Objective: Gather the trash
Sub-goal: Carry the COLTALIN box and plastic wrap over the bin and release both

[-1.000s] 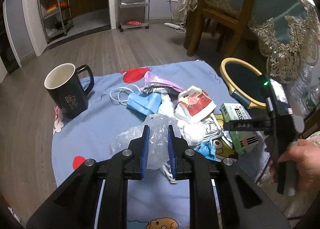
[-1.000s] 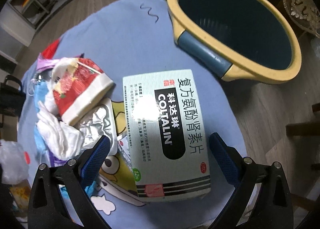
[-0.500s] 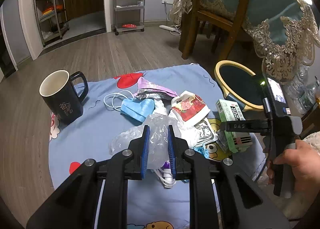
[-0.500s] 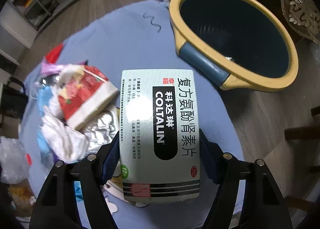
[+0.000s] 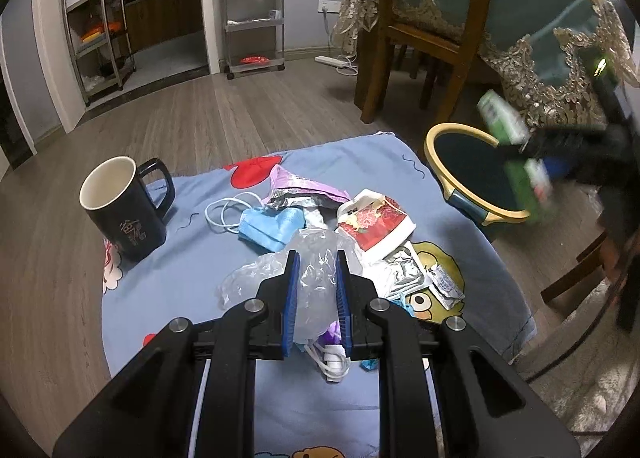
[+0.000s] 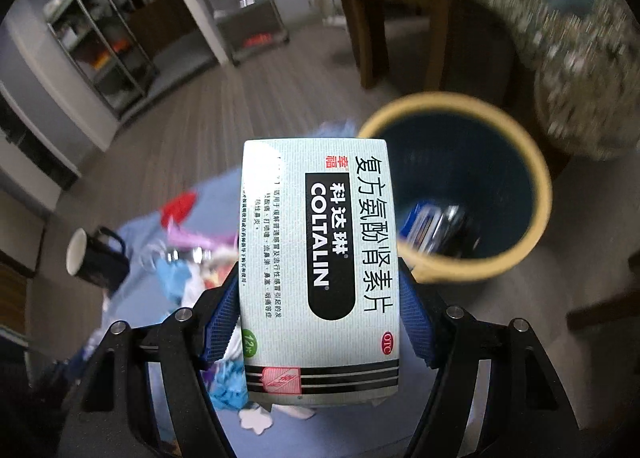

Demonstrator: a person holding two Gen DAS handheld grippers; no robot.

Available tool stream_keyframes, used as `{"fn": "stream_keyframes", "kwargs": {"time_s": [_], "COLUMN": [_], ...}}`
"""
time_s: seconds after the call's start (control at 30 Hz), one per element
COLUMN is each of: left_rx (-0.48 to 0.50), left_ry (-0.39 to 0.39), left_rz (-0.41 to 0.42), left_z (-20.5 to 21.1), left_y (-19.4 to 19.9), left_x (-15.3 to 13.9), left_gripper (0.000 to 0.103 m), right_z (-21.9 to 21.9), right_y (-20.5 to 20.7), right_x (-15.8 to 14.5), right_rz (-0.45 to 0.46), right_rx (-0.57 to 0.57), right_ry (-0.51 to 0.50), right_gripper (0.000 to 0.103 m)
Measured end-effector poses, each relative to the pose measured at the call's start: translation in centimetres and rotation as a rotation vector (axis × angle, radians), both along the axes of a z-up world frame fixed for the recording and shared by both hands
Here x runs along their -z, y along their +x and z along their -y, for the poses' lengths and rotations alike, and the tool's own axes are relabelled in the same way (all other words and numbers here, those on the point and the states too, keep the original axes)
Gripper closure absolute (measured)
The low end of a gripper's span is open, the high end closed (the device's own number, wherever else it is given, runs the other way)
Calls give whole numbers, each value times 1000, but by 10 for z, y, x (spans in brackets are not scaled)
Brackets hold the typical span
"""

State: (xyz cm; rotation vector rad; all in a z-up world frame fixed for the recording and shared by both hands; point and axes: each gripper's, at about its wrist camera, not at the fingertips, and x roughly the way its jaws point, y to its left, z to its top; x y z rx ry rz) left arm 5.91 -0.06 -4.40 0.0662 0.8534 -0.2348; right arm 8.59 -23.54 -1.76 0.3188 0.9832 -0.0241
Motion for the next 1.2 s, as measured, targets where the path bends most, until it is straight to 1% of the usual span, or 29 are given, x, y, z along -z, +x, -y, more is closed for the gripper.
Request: {"fn": "stream_keyframes", "kwargs": {"time_s": [0.17,0.27,0.33,0.4,0.53,0.7,0.77,0.9,1.07,1.2], "left_rx": [26,44,58,77,103,138,146,163,204,250], "left_ry": [17,32,35,41,30,42,34,25,-15,-7], "left_rz": [-4,-4,-5,2,3,19,35,51,50,72], "left_z": [12,19,25,32,42,56,62,77,104,130], "left_y": [2,2,2,1,0,2,5,17,37,54], "left_x": [2,3,2,1,-2,-11,-17,-27,-37,-44], "left_gripper": [86,86,86,86,86,86,86,86,86,86], "right_z": [31,47,57,67,83,92,101,114,128,135], "right_y": [-3,-1,0,0,11,22,26,33,40,43], "right_x": [-31,-38,-37,-32,-16,-10,-6,6,19,27], "right_rz": [102,136,142,144,115,104,101,64,22,-9], "right_rx": [14,14,18,31,50,44,59,91,131,163], "right_ry": [-99,-152,-177,-167,-89,-96,-76,-47,-26,-2], "right_gripper": [31,31,31,31,31,31,31,31,31,31]}}
